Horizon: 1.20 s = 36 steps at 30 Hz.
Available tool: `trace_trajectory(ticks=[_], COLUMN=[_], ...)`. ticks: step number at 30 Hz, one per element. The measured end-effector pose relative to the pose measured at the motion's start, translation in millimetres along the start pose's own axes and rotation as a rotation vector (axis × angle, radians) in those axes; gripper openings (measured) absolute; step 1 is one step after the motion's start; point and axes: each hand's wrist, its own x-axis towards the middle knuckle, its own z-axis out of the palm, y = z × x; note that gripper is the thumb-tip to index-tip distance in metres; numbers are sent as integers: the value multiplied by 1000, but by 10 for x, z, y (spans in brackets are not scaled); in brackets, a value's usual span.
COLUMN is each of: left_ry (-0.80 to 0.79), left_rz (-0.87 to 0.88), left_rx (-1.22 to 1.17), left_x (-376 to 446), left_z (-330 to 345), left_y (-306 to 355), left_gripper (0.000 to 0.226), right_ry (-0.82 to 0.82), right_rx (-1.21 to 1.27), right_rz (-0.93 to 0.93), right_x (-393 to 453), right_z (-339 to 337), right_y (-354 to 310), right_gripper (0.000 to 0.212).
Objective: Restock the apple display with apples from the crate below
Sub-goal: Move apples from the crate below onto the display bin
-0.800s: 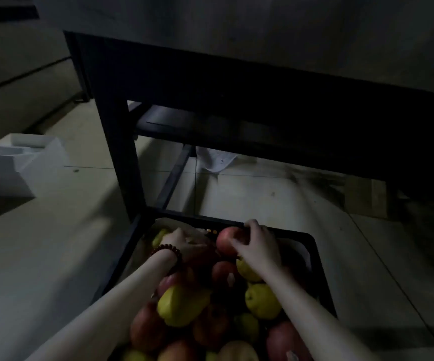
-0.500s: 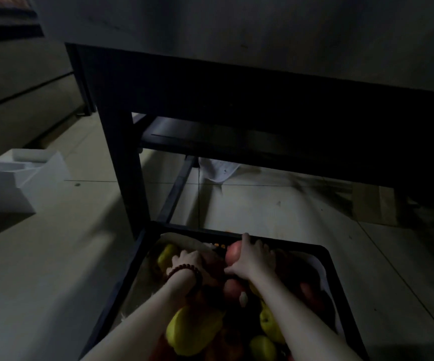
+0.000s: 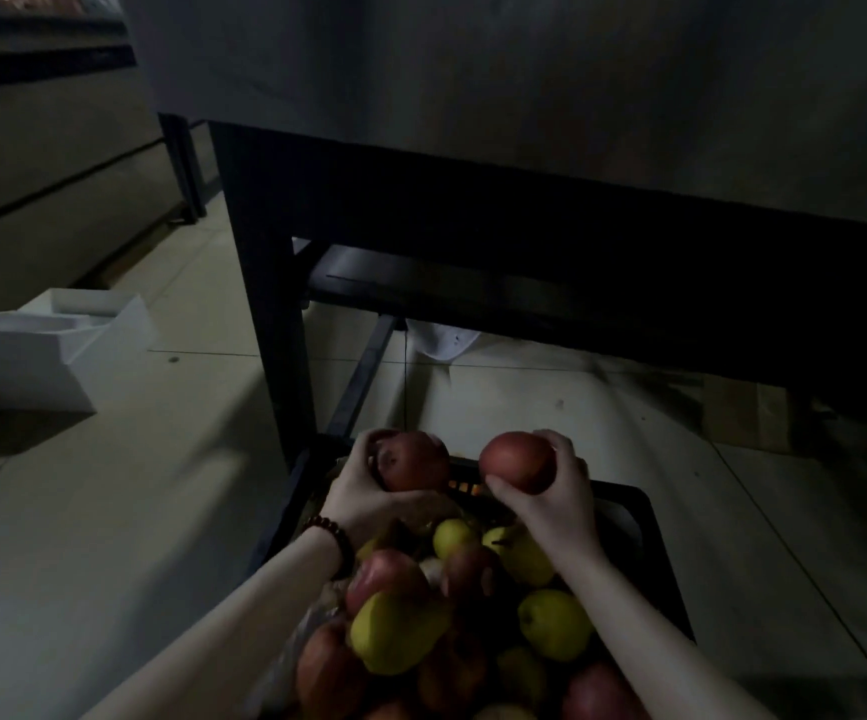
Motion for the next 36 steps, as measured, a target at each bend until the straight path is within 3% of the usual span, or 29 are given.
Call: trace_trajectory(ticks=[8,13,16,20,24,33,36], left_ry=[-64,-66,-75,-55,-33,93,6], left_rz=[-150,-160,-152,-116,-59,-38,-16], left_rx=[-260,-198,-173,-113,-1,320,536], left_x=[-807,-1212,-1388,-1459,-1267,82,558], left_z=[-377,-604,-710,-824,-971,-1246,-1281], left_y=[1630,2837,3604,4428,4918,5417,5305], left_gripper=[80,86,70,75,68,81,82], right_ry=[-47,-45,-58,-122,-128,-21,-44], right_rx=[323,387,456,529,546,480,404], right_rz=[200,227,268,307,277,276,245], right_x=[-590,-880,-908,-783,-532,291,593], right_z=[-869,-1473,-1873,-2306,-2494,-2309,-2149], right_y=[-1442,-2564,-3186,-3872,-4313,-4603,-4619], right_gripper=[52,75,76,79,92,82,76])
